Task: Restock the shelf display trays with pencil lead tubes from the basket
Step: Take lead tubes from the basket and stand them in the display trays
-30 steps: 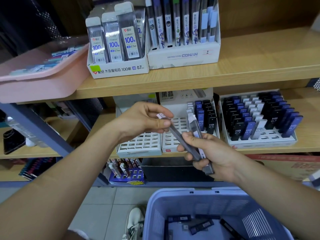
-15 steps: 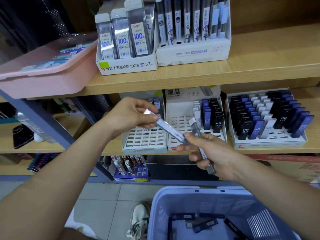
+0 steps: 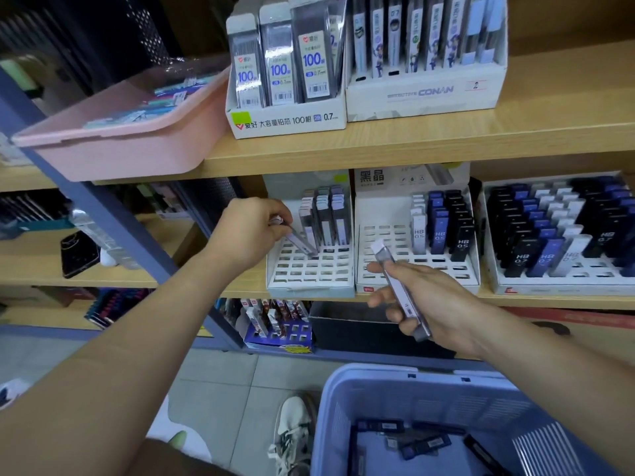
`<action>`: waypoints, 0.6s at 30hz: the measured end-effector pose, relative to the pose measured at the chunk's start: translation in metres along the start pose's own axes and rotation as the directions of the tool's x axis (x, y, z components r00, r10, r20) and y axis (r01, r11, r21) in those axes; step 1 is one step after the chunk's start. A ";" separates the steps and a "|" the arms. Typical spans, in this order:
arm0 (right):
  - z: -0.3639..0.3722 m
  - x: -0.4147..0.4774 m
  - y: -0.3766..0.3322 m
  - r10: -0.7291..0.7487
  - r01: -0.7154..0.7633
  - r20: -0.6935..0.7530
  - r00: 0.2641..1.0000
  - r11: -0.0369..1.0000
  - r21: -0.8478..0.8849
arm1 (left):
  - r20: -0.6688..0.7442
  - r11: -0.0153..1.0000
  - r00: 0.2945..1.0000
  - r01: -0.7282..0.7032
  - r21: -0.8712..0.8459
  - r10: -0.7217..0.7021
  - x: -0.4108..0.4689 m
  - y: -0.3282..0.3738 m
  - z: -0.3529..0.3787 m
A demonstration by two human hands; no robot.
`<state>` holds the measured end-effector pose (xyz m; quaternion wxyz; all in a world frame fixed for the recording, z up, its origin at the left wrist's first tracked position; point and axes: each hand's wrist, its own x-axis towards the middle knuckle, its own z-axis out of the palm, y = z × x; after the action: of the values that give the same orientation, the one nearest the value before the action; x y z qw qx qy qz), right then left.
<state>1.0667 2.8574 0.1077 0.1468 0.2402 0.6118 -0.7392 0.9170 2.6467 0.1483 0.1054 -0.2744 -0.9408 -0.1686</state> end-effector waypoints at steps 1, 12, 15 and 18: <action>0.000 0.000 0.000 0.004 -0.004 -0.004 1.000 1.000 0.016 | 0.022 1.000 1.000 -0.013 0.010 0.013 0.000 -0.002 0.003; -0.003 -0.004 -0.005 0.027 -0.026 -0.008 1.000 0.997 0.079 | 0.053 0.988 0.989 -0.143 0.052 0.140 0.005 -0.002 0.013; -0.005 -0.004 -0.005 0.029 -0.028 -0.008 1.000 0.997 0.068 | 0.087 0.983 0.982 -0.172 0.065 0.166 0.005 0.001 0.013; -0.006 -0.003 -0.005 0.023 -0.022 -0.010 1.000 0.997 0.080 | 0.143 0.983 0.977 -0.170 0.068 0.159 0.006 0.002 0.017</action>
<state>1.0681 2.8638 0.1127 0.1423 0.2567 0.5799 -0.7600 0.9115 2.6575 0.1353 0.0650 -0.3581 -0.9258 -0.1022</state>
